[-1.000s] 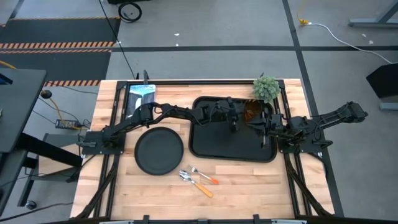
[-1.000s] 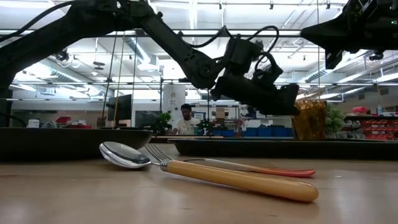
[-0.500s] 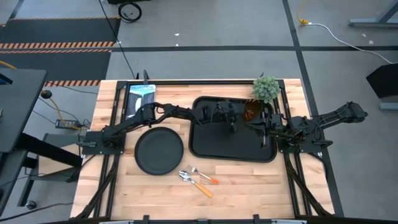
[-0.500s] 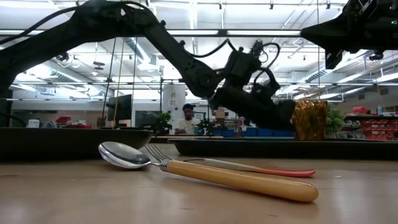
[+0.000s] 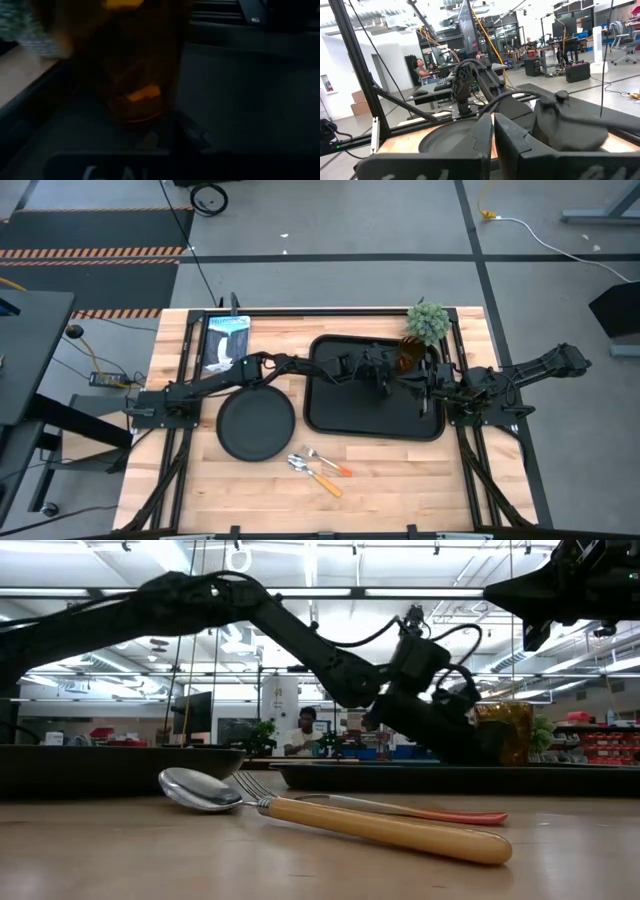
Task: Pick and place plate/cup/fork/spoon on tray
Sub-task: Put the brown cup on the black serving tray
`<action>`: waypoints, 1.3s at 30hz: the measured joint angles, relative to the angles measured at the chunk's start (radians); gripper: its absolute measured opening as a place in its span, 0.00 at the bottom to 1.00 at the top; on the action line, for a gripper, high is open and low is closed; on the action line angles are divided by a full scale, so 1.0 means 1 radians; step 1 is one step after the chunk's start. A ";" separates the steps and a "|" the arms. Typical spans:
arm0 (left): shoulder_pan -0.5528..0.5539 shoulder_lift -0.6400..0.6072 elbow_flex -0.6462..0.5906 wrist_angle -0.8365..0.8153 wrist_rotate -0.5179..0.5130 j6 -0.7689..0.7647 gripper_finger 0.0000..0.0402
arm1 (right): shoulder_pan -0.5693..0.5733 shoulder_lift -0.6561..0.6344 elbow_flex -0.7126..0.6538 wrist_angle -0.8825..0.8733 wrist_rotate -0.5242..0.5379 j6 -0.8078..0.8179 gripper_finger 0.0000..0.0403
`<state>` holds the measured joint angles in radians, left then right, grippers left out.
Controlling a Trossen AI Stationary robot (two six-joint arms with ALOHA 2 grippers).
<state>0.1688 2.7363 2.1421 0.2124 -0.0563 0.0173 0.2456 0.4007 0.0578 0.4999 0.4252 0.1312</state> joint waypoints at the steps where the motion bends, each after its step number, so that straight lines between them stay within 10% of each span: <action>1: -0.001 0.008 0.018 -0.024 0.001 0.001 0.03 | 0.000 0.000 0.000 0.000 0.000 0.000 0.07; 39: 0.020 -0.002 0.037 0.155 -0.081 0.101 0.03 | 0.000 0.000 0.000 0.000 0.000 0.000 0.07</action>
<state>0.1883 2.7338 2.1796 0.3675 -0.1374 0.1178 0.2458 0.4007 0.0578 0.4999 0.4252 0.1310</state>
